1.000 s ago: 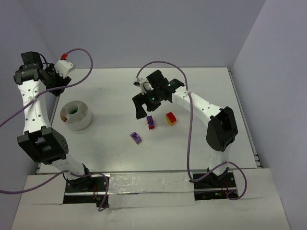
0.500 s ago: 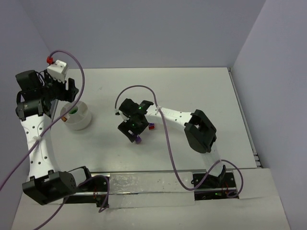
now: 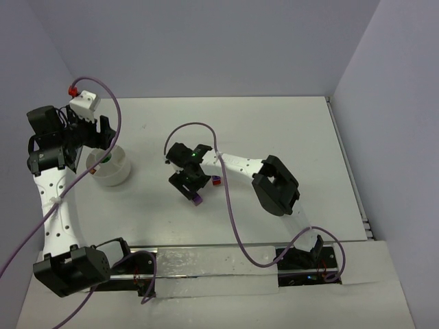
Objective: Sort the legos into containers by color
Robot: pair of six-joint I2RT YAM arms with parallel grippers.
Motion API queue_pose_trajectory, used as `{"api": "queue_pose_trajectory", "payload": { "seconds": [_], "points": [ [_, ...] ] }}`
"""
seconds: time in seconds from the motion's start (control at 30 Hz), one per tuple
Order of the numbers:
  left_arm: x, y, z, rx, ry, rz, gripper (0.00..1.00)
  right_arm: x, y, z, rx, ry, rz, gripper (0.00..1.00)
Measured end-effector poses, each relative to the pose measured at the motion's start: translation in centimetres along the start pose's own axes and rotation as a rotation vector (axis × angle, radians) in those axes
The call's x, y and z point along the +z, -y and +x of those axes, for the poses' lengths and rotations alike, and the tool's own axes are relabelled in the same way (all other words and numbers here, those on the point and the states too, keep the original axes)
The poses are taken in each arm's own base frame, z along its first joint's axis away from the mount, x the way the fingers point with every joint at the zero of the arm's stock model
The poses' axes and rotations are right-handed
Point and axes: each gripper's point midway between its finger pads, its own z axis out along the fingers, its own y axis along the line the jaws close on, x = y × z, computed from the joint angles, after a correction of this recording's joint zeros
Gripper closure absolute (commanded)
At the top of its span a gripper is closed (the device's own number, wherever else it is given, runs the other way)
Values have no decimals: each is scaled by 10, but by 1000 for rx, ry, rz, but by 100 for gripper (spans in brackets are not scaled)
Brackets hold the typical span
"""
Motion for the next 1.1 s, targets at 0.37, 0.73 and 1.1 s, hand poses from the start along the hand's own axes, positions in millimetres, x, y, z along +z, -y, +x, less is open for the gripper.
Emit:
{"api": "queue_pose_trajectory", "payload": {
  "seconds": [0.37, 0.73, 1.1],
  "points": [
    [0, 3, 1, 2, 6, 9, 24, 6, -2, -4, 11, -5, -2, 35],
    [0, 5, 3, 1, 10, 20, 24, 16, -4, 1, 8, -35, -15, 67],
    [0, 39, 15, 5, 9, 203, 23, -26, -21, -17, 26, 45, -249, 100]
  ]
}}
